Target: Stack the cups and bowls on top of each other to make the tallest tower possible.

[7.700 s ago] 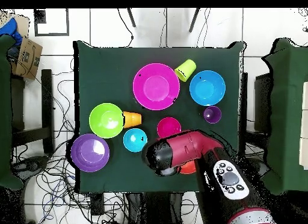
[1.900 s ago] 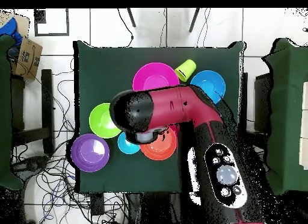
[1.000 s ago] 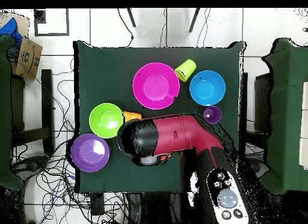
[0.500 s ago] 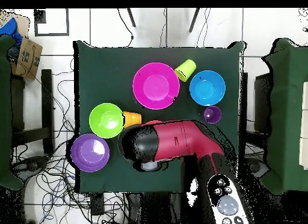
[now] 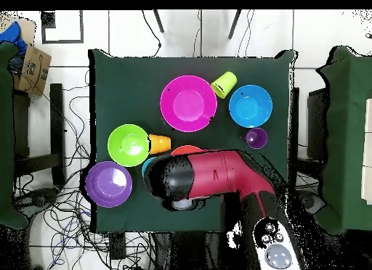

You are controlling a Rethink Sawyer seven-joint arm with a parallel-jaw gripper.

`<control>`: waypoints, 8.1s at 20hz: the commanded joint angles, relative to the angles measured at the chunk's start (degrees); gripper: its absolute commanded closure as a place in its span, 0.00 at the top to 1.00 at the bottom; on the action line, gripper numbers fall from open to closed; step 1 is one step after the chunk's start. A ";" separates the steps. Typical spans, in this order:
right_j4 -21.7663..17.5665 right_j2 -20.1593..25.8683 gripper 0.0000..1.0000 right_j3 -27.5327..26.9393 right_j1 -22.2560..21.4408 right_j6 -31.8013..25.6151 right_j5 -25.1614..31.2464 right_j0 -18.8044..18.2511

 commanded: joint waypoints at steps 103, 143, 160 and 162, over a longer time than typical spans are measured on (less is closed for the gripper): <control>-19.83 13.55 1.00 0.56 3.05 -27.41 7.14 -29.23; -19.20 15.31 1.00 9.01 6.82 -30.87 -17.90 -35.75; -25.24 14.10 1.00 9.63 9.66 -27.85 -22.65 -37.03; -24.60 14.74 1.00 9.41 8.99 -28.28 -22.53 -37.23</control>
